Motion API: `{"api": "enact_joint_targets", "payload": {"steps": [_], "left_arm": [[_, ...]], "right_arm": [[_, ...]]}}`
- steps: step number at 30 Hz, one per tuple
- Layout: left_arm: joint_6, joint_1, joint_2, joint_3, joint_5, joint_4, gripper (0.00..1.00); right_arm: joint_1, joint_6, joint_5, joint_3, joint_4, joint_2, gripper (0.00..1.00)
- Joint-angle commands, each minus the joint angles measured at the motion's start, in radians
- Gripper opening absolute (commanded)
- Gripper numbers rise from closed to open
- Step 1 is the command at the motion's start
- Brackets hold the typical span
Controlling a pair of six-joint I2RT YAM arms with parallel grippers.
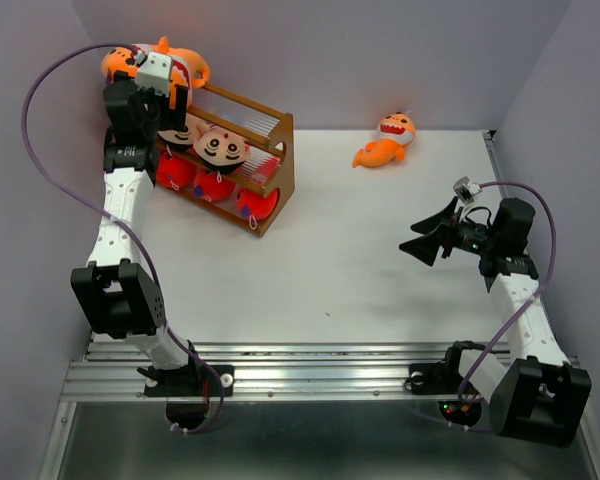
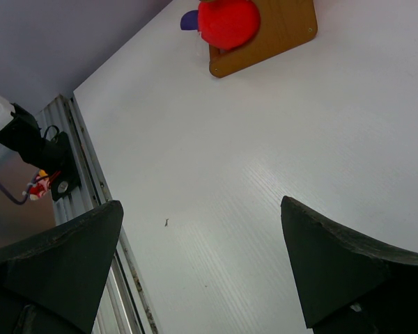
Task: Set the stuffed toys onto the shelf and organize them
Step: Place the stuffed toy onto shelf, then adjust the position of the stuffed toy
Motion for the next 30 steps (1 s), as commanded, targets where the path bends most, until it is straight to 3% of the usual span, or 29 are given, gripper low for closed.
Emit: {"api": "enact_joint_targets", "payload": {"steps": [1, 30], "left_arm": [[-0.013, 0.006, -0.045, 0.053, -0.013, 0.054, 0.96], [-0.076, 0.021, -0.187, 0.016, -0.064, 0.067, 0.98]], "right_arm": [[-0.008, -0.016, -0.001, -0.002, 0.036, -0.003, 1.00], [-0.008, -0.016, -0.006, -0.003, 0.036, -0.006, 1.00]]}}
